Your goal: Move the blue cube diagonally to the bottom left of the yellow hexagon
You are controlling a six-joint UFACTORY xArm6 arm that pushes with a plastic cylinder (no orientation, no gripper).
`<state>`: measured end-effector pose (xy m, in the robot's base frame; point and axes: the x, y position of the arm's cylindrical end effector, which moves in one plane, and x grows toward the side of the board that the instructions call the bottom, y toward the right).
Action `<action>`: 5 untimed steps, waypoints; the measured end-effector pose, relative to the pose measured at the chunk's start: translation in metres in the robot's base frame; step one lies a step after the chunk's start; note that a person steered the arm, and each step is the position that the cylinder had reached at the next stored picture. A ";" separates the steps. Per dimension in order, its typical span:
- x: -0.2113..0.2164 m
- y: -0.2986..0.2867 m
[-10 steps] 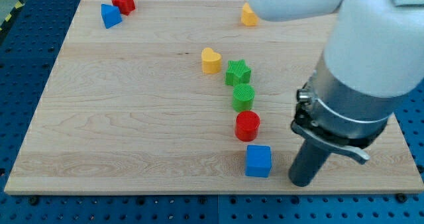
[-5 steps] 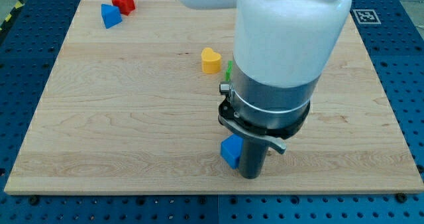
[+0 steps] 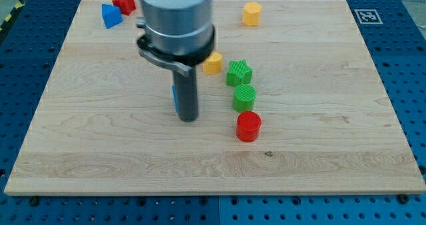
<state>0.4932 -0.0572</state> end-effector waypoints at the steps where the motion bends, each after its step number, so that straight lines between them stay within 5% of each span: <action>1: -0.040 -0.028; 3: -0.098 -0.049; 5: -0.065 -0.039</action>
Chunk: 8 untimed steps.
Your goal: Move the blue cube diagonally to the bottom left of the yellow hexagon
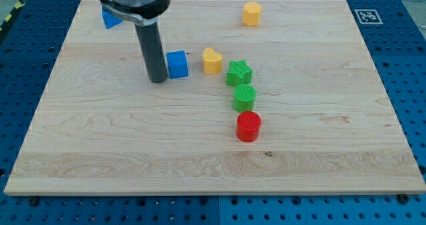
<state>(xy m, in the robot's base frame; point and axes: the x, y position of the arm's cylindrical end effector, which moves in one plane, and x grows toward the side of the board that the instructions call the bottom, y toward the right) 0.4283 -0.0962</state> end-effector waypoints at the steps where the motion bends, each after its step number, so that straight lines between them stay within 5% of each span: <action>1: 0.000 0.016; 5: -0.099 0.034; 8: -0.063 0.111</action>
